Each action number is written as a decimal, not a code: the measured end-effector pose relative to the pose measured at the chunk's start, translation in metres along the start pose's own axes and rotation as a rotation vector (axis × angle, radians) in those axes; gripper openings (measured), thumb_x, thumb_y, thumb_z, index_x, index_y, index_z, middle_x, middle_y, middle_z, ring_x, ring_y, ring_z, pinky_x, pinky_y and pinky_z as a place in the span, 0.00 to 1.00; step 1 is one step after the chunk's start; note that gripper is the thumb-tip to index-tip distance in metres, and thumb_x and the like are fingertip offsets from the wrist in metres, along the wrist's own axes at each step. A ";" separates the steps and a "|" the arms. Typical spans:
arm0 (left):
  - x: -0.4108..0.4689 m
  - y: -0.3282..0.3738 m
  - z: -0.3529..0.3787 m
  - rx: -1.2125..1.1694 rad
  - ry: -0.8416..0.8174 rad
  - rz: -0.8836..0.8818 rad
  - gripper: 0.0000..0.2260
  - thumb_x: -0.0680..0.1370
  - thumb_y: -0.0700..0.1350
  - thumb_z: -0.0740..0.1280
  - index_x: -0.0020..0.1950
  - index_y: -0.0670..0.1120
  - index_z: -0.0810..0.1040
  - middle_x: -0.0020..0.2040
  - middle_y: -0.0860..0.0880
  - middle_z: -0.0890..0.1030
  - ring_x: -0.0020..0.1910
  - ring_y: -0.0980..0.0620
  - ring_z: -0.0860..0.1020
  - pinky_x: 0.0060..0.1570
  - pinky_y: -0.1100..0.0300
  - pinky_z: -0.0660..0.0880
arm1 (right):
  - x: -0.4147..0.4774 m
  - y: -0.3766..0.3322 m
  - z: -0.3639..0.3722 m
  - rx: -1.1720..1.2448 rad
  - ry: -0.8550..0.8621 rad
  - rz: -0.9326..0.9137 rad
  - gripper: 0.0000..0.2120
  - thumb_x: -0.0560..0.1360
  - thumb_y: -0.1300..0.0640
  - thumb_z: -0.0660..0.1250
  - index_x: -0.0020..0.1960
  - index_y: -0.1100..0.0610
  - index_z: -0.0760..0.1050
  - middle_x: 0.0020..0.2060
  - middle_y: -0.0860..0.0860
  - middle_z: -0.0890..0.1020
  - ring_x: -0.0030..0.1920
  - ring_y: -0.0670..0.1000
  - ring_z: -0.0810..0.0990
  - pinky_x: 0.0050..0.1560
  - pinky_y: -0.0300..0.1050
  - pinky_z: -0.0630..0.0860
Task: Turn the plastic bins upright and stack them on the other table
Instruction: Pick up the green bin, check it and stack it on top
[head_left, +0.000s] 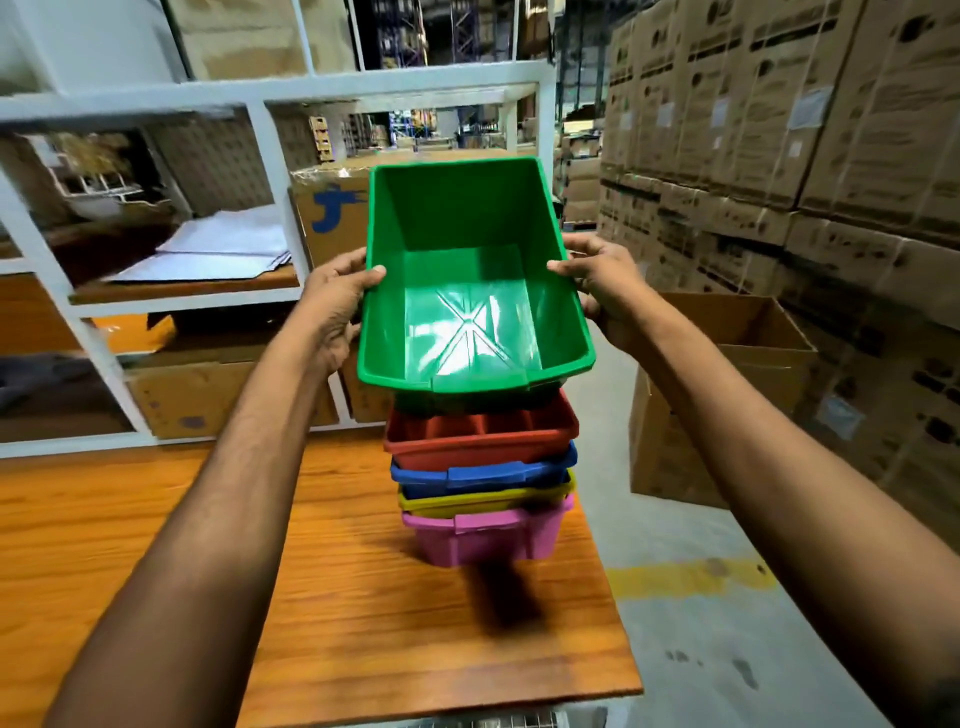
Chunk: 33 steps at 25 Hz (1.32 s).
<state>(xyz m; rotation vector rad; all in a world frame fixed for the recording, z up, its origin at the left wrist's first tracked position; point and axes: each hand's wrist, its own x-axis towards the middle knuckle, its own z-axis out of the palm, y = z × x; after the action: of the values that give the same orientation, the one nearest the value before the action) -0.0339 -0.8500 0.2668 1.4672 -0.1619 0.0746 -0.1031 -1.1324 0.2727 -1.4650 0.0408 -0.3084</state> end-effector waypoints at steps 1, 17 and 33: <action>0.005 -0.006 -0.002 0.002 0.004 -0.028 0.17 0.81 0.37 0.66 0.69 0.46 0.80 0.57 0.47 0.86 0.55 0.48 0.84 0.66 0.44 0.76 | 0.003 0.004 0.001 -0.010 -0.001 0.026 0.17 0.80 0.71 0.63 0.65 0.59 0.77 0.48 0.51 0.85 0.47 0.48 0.84 0.43 0.40 0.83; 0.012 -0.063 -0.001 0.150 -0.028 -0.409 0.16 0.83 0.41 0.66 0.70 0.39 0.77 0.69 0.39 0.79 0.35 0.57 0.85 0.18 0.71 0.68 | 0.024 0.065 -0.005 -0.071 0.029 0.480 0.10 0.80 0.68 0.63 0.60 0.63 0.77 0.52 0.57 0.84 0.45 0.53 0.85 0.49 0.47 0.84; -0.001 -0.066 0.001 0.126 0.011 -0.411 0.11 0.82 0.40 0.67 0.64 0.41 0.80 0.45 0.47 0.82 0.25 0.60 0.78 0.22 0.67 0.75 | 0.027 0.074 -0.005 -0.240 0.069 0.504 0.13 0.80 0.63 0.66 0.65 0.60 0.74 0.54 0.55 0.84 0.51 0.53 0.85 0.60 0.52 0.82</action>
<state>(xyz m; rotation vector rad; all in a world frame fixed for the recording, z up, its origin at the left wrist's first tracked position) -0.0256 -0.8581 0.2014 1.5992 0.1576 -0.2440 -0.0649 -1.1382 0.2033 -1.6231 0.5090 0.0608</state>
